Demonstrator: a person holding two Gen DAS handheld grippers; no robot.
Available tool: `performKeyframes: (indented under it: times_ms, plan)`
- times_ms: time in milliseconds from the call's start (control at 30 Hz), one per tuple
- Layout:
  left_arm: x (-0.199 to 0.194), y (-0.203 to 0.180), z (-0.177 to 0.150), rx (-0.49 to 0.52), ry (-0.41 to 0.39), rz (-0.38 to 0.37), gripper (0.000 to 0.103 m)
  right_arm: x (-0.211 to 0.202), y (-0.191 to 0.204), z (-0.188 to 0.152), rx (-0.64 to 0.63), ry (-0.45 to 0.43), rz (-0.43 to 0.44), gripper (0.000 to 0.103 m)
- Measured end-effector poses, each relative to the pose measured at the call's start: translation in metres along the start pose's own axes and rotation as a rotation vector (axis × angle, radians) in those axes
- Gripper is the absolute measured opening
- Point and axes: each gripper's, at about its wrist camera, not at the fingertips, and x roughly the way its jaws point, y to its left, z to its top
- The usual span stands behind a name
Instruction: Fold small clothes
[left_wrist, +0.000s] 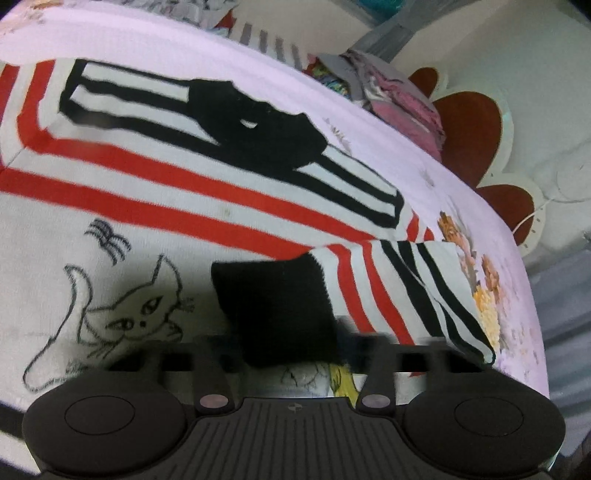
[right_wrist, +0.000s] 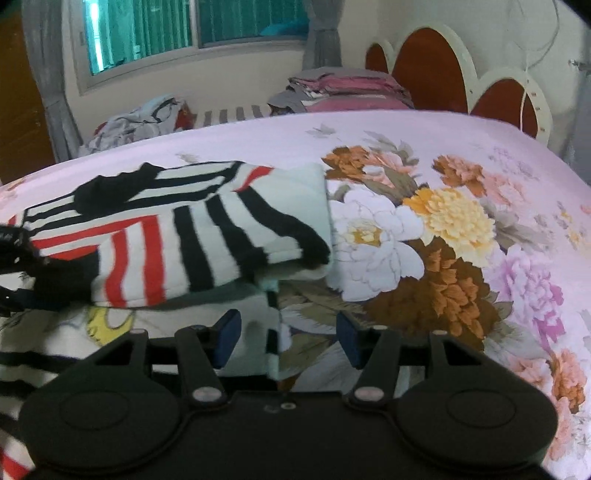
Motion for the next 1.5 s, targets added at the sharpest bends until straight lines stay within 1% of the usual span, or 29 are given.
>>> performKeyframes:
  times_ms: [33,167,233,300,367,433,467,533,600,700,767,800,867,967,1000,1033,1067,1133,1167,1200,1233,1300,1433,1500]
  plan:
    - [0.002,0.002,0.000,-0.009,0.006,-0.018,0.006,0.005,-0.002,0.002,0.014,0.004,-0.002,0.057]
    - [-0.004,0.001,0.003,0.007,-0.049,-0.054,0.006,0.017,-0.004,0.008,0.045,0.008,-0.002,0.059]
    - [-0.015,0.000,0.010,0.010,-0.101,-0.073,0.006,0.023,-0.001,0.010,0.048,0.015,0.007,0.059]
    - [-0.028,0.004,0.021,-0.010,-0.149,-0.085,0.006,0.029,0.003,0.014,0.050,0.022,0.017,0.057]
    - [-0.042,0.012,0.032,-0.027,-0.205,-0.081,0.006,0.033,0.007,0.016,0.053,0.023,0.022,0.054]
    - [-0.054,0.026,0.041,-0.042,-0.251,-0.058,0.006,0.035,0.012,0.019,0.053,0.021,0.033,0.043]
    - [-0.059,0.036,0.046,-0.047,-0.263,-0.037,0.006,0.037,0.015,0.020,0.053,0.022,0.035,0.040]
    - [-0.062,0.055,0.050,-0.068,-0.267,0.004,0.006,0.041,0.020,0.023,0.047,0.027,0.037,0.028]
    - [-0.060,0.074,0.050,-0.075,-0.262,0.059,0.006,0.042,0.024,0.024,0.040,0.027,0.039,0.023]
    - [-0.045,0.089,0.046,-0.066,-0.221,0.114,0.006,0.041,0.025,0.023,0.030,0.022,0.037,0.017]
    - [-0.035,0.093,0.041,-0.047,-0.198,0.131,0.006,0.041,0.017,0.019,0.051,0.022,0.027,0.015]
    - [-0.032,0.092,0.039,-0.045,-0.196,0.137,0.006,0.043,0.011,0.016,0.083,0.042,0.035,0.015]
    - [-0.028,0.088,0.038,-0.011,-0.199,0.155,0.006,0.042,0.008,0.016,0.089,0.044,0.042,0.015]
    - [-0.034,0.078,0.038,0.040,-0.201,0.178,0.006,0.035,0.008,0.017,0.078,0.056,0.053,0.018]
    - [-0.039,0.075,0.038,0.048,-0.205,0.180,0.006,0.031,0.006,0.017,0.075,0.058,0.058,0.020]
    - [-0.043,0.074,0.037,0.053,-0.211,0.183,0.010,0.025,0.004,0.017,0.074,0.052,0.064,0.023]
    - [-0.047,0.074,0.036,0.052,-0.214,0.193,0.018,0.021,0.002,0.018,0.073,0.047,0.067,0.023]
    - [-0.058,0.073,0.035,0.058,-0.231,0.225,0.078,0.010,-0.002,0.023,0.074,0.025,0.078,0.028]
    - [-0.064,0.072,0.033,0.068,-0.256,0.247,0.082,0.004,-0.004,0.026,0.076,0.009,0.082,0.030]
    - [-0.071,0.069,0.031,0.100,-0.288,0.257,0.082,-0.001,-0.006,0.030,0.077,-0.012,0.084,0.034]
    - [-0.076,0.064,0.031,0.136,-0.304,0.250,0.082,-0.002,-0.007,0.034,0.075,-0.025,0.086,0.041]
    - [-0.079,0.056,0.033,0.162,-0.305,0.226,0.082,0.003,-0.007,0.044,0.062,-0.041,0.083,0.047]
    - [-0.067,0.042,0.038,0.166,-0.276,0.180,0.082,0.035,-0.010,0.070,0.088,-0.027,0.100,0.047]
    - [-0.055,0.035,0.036,0.181,-0.260,0.180,0.082,0.053,-0.008,0.081,0.090,-0.016,0.105,0.047]
